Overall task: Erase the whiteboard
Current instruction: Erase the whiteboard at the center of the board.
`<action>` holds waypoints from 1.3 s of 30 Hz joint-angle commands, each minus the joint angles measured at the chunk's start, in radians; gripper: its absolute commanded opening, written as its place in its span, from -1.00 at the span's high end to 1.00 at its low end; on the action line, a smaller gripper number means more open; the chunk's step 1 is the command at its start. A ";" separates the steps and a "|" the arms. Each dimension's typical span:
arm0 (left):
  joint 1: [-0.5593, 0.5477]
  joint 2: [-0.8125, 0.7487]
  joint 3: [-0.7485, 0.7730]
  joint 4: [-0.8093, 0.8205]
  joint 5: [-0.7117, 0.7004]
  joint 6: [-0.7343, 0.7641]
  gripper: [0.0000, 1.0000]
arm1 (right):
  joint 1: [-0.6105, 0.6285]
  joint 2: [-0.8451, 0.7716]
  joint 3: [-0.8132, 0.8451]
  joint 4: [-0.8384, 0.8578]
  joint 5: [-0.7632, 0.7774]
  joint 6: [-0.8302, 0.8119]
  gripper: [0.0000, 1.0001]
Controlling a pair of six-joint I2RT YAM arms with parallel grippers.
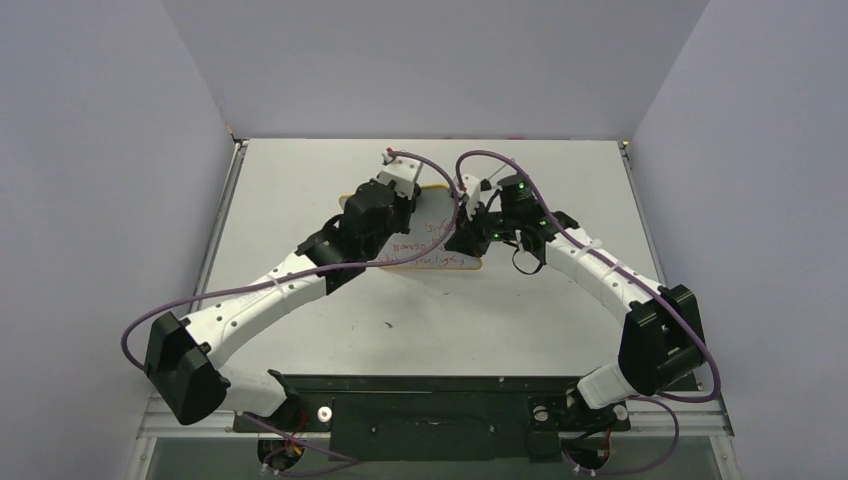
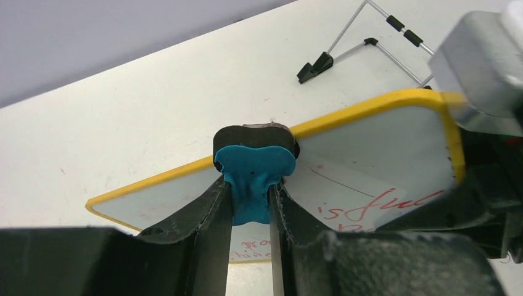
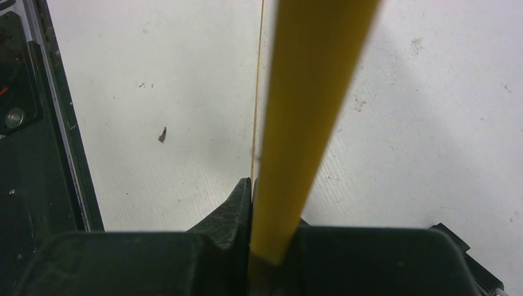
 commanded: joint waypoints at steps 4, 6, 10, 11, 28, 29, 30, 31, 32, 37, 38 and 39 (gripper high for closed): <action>0.056 -0.041 -0.074 0.114 0.094 -0.079 1.00 | 0.047 0.003 0.013 -0.088 -0.077 -0.055 1.00; 0.053 -0.042 -0.093 0.139 0.131 -0.087 1.00 | 0.047 0.004 0.014 -0.088 -0.078 -0.055 1.00; 0.016 -0.043 -0.161 0.204 0.171 -0.103 1.00 | 0.047 0.007 0.014 -0.086 -0.077 -0.055 1.00; -0.001 -0.041 -0.183 0.221 0.173 -0.107 1.00 | 0.046 0.008 0.013 -0.087 -0.077 -0.055 1.00; 0.008 -0.067 -0.190 0.276 0.130 -0.127 1.00 | 0.046 0.006 0.014 -0.087 -0.078 -0.054 1.00; 0.037 -0.080 -0.182 0.273 0.140 -0.129 1.00 | 0.046 0.005 0.014 -0.087 -0.079 -0.054 1.00; 0.062 -0.085 -0.166 0.272 0.152 -0.132 1.00 | 0.046 0.006 0.015 -0.087 -0.080 -0.054 1.00; 0.074 -0.092 -0.160 0.272 0.161 -0.132 1.00 | 0.046 0.006 0.015 -0.086 -0.079 -0.054 1.00; 0.093 -0.094 -0.147 0.272 0.174 -0.136 1.00 | 0.047 0.006 0.015 -0.087 -0.079 -0.054 1.00; 0.124 -0.092 -0.139 0.272 0.201 -0.141 1.00 | 0.046 0.007 0.015 -0.087 -0.078 -0.055 1.00; 0.127 -0.091 -0.151 0.275 0.214 -0.144 1.00 | 0.045 0.008 0.015 -0.087 -0.078 -0.055 1.00; 0.128 -0.087 -0.158 0.279 0.223 -0.146 1.00 | 0.047 0.009 0.015 -0.087 -0.078 -0.054 1.00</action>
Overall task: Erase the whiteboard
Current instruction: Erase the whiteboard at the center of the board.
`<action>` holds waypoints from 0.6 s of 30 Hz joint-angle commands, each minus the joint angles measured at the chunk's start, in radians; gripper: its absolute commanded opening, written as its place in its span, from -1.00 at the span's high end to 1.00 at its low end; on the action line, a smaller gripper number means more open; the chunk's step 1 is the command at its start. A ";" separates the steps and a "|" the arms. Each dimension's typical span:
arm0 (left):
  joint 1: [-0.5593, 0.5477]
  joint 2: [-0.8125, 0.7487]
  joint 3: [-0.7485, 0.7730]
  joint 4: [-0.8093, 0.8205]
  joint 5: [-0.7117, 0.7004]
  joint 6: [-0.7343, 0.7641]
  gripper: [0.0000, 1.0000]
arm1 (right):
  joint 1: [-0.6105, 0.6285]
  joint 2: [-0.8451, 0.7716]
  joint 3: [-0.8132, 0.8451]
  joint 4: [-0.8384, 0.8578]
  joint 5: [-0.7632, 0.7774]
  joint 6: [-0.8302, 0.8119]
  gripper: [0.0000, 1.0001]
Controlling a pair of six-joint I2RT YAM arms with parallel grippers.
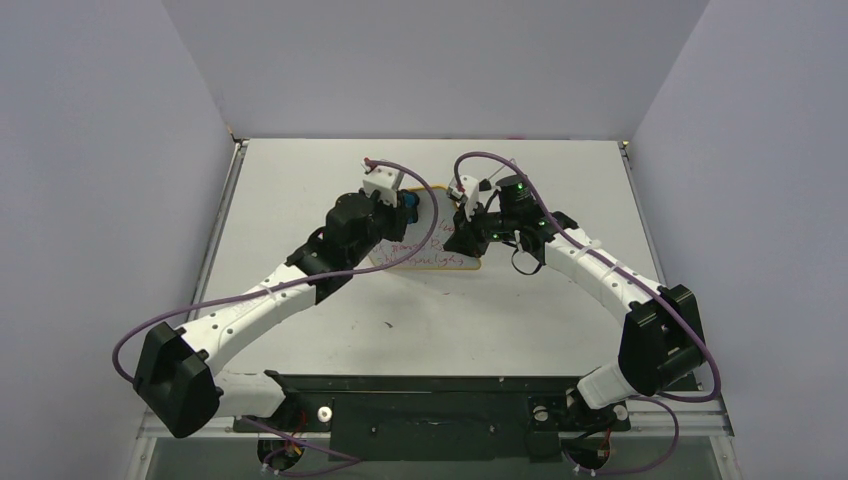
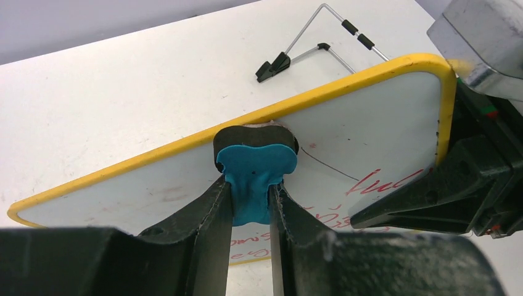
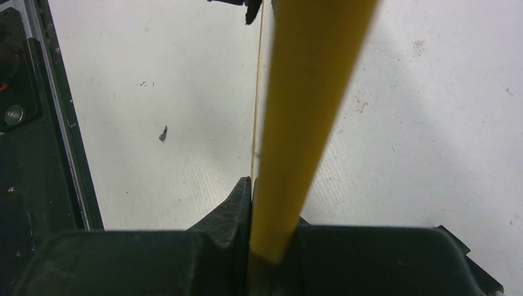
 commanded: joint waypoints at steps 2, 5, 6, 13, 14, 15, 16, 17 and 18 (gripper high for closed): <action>0.023 -0.001 0.003 0.135 0.051 -0.023 1.00 | 0.037 0.010 0.015 -0.087 -0.079 -0.045 1.00; 0.002 0.004 -0.034 0.174 0.114 -0.040 1.00 | 0.037 0.012 0.015 -0.088 -0.078 -0.045 1.00; -0.009 0.009 -0.037 0.175 0.117 -0.038 1.00 | 0.037 0.014 0.015 -0.088 -0.078 -0.045 1.00; -0.114 0.043 0.009 0.151 0.075 0.000 1.00 | 0.038 0.017 0.016 -0.090 -0.078 -0.044 1.00; -0.127 0.050 0.028 0.142 0.057 0.011 1.00 | 0.038 0.016 0.016 -0.089 -0.078 -0.044 1.00; -0.133 0.059 0.038 0.120 0.048 0.016 1.00 | 0.039 0.016 0.016 -0.089 -0.078 -0.044 1.00; -0.138 0.062 0.055 0.096 0.029 0.020 1.00 | 0.037 0.015 0.016 -0.090 -0.078 -0.045 1.00; -0.138 0.065 0.061 0.087 0.016 0.019 1.00 | 0.038 0.014 0.016 -0.091 -0.078 -0.045 1.00; -0.132 0.064 0.064 0.071 -0.013 0.018 1.00 | 0.038 0.014 0.016 -0.091 -0.078 -0.045 1.00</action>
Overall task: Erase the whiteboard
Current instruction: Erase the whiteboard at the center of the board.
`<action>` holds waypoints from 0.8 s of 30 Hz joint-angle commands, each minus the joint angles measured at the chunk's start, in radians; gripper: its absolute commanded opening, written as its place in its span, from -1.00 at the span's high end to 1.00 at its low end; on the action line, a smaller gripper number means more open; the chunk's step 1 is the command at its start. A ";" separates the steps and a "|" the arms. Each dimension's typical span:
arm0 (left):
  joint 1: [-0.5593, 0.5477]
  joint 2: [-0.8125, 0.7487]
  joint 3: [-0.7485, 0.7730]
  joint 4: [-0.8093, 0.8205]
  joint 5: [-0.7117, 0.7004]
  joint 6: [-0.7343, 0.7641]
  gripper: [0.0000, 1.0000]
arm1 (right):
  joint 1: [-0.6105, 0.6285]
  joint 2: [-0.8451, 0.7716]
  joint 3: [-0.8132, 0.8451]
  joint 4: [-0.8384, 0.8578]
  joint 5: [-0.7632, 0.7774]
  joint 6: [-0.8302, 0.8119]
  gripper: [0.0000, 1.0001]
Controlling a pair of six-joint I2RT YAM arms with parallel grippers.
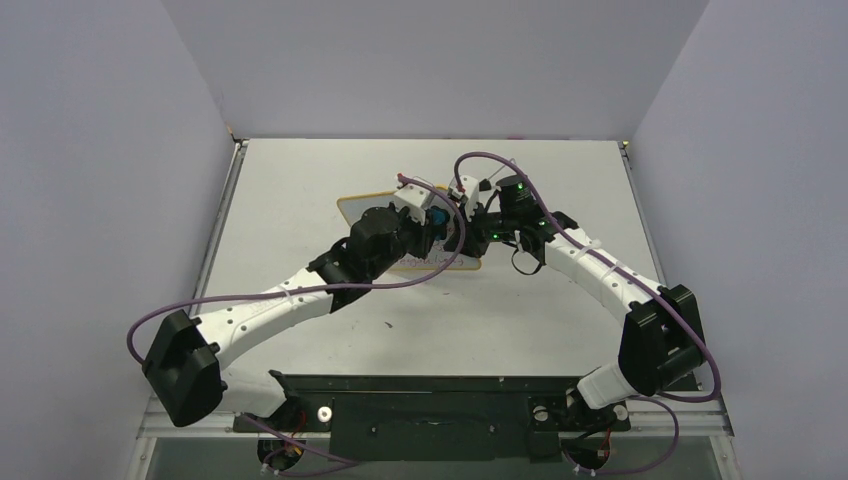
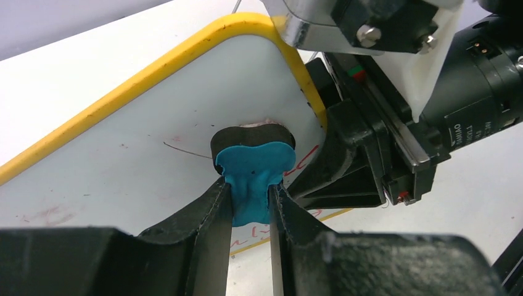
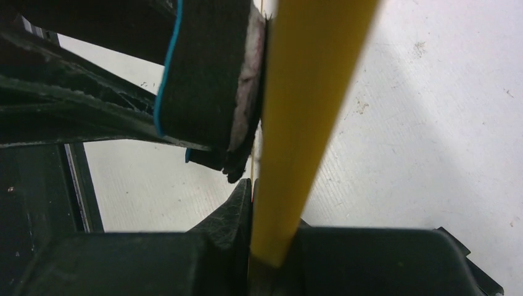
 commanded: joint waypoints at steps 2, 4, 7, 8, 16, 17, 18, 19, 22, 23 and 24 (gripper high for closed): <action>0.023 0.009 0.070 -0.014 -0.085 -0.002 1.00 | 0.038 0.012 0.016 -0.089 -0.075 -0.041 1.00; 0.059 -0.004 0.053 -0.016 -0.097 -0.027 1.00 | 0.038 0.011 0.016 -0.088 -0.076 -0.041 1.00; 0.093 -0.020 0.026 -0.017 -0.098 -0.040 1.00 | 0.037 0.009 0.015 -0.089 -0.076 -0.041 1.00; 0.098 -0.018 0.013 -0.017 -0.096 -0.040 1.00 | 0.038 0.010 0.016 -0.089 -0.076 -0.041 1.00; 0.018 0.032 -0.033 0.043 -0.109 -0.031 1.00 | 0.038 0.012 0.017 -0.088 -0.076 -0.040 1.00; -0.015 0.039 -0.027 0.049 -0.127 -0.014 1.00 | 0.038 0.015 0.017 -0.088 -0.076 -0.040 1.00; -0.031 0.051 -0.023 0.057 -0.137 -0.007 1.00 | 0.038 0.015 0.018 -0.089 -0.077 -0.040 1.00; -0.061 0.058 -0.013 0.058 -0.161 0.006 1.00 | 0.038 0.015 0.018 -0.088 -0.077 -0.040 1.00; -0.126 0.092 0.015 0.044 -0.229 0.034 1.00 | 0.037 0.014 0.018 -0.089 -0.078 -0.038 1.00; -0.135 0.098 0.021 0.027 -0.265 0.035 1.00 | 0.037 0.015 0.018 -0.088 -0.078 -0.038 1.00; -0.149 0.108 0.026 0.020 -0.287 0.035 1.00 | 0.037 0.014 0.018 -0.089 -0.078 -0.039 1.00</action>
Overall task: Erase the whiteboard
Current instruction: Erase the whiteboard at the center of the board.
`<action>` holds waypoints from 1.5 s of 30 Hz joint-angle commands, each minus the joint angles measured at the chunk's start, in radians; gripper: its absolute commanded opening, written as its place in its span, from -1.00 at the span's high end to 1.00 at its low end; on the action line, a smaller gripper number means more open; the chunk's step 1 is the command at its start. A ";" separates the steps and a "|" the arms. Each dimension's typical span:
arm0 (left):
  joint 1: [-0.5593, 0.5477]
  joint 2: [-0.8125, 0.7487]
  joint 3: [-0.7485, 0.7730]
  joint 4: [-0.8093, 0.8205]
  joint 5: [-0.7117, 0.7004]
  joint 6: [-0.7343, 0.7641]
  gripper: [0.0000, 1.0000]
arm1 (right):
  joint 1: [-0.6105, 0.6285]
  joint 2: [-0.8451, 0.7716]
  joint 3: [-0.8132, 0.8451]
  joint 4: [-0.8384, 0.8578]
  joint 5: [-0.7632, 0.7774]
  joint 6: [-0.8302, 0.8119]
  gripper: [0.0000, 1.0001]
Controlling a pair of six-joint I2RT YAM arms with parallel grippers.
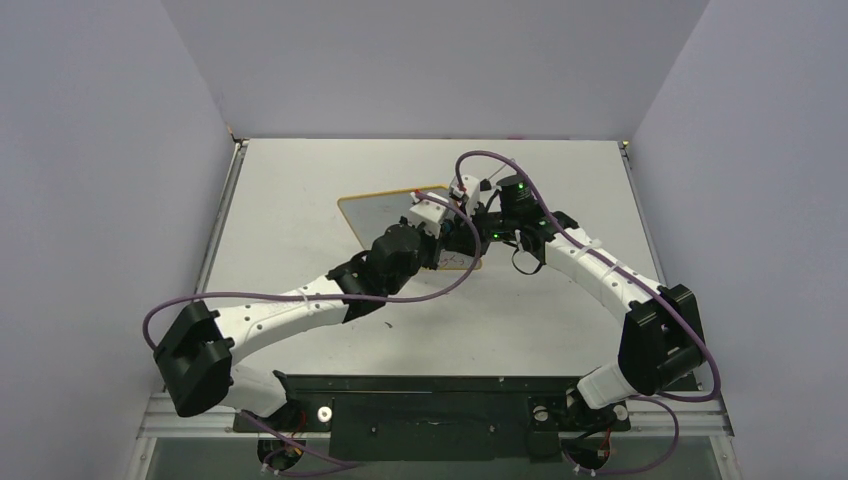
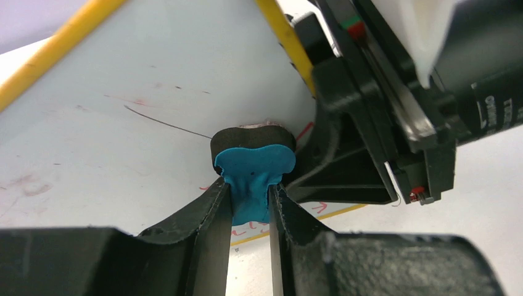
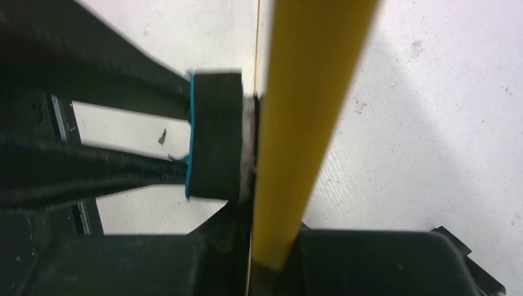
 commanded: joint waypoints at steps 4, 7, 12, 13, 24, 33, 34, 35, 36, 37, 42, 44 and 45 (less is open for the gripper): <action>-0.088 0.081 0.019 -0.006 -0.125 0.018 1.00 | 0.041 0.012 0.016 -0.088 -0.082 -0.054 1.00; -0.078 0.077 0.009 -0.011 -0.160 0.016 1.00 | 0.040 0.011 0.016 -0.088 -0.083 -0.053 1.00; 0.044 0.038 0.001 -0.035 -0.170 0.025 1.00 | 0.040 0.005 0.017 -0.089 -0.082 -0.051 1.00; 0.075 0.026 -0.002 -0.036 -0.163 0.028 1.00 | 0.040 0.005 0.017 -0.088 -0.082 -0.051 1.00; 0.110 0.015 -0.063 -0.009 -0.084 0.009 1.00 | 0.038 0.005 0.018 -0.089 -0.081 -0.050 1.00; 0.012 0.004 -0.147 0.150 -0.009 0.037 1.00 | 0.040 0.010 0.018 -0.089 -0.082 -0.050 1.00; 0.007 0.008 -0.152 0.155 -0.008 0.041 1.00 | 0.040 0.010 0.019 -0.088 -0.083 -0.049 1.00; 0.006 0.007 -0.154 0.159 -0.011 0.042 1.00 | 0.038 0.010 0.018 -0.088 -0.082 -0.049 1.00; 0.007 0.007 -0.158 0.158 -0.019 0.045 1.00 | 0.038 0.010 0.018 -0.087 -0.083 -0.049 1.00; 0.009 0.002 -0.159 0.156 -0.025 0.047 1.00 | 0.038 0.009 0.017 -0.087 -0.084 -0.049 1.00; 0.046 -0.029 -0.139 0.132 -0.023 0.042 1.00 | 0.040 0.009 0.017 -0.087 -0.085 -0.049 1.00; 0.043 -0.029 -0.110 0.118 -0.004 0.049 1.00 | 0.040 0.010 0.019 -0.086 -0.086 -0.049 1.00; 0.030 -0.017 -0.082 0.112 -0.005 0.054 1.00 | 0.040 0.010 0.019 -0.086 -0.085 -0.049 1.00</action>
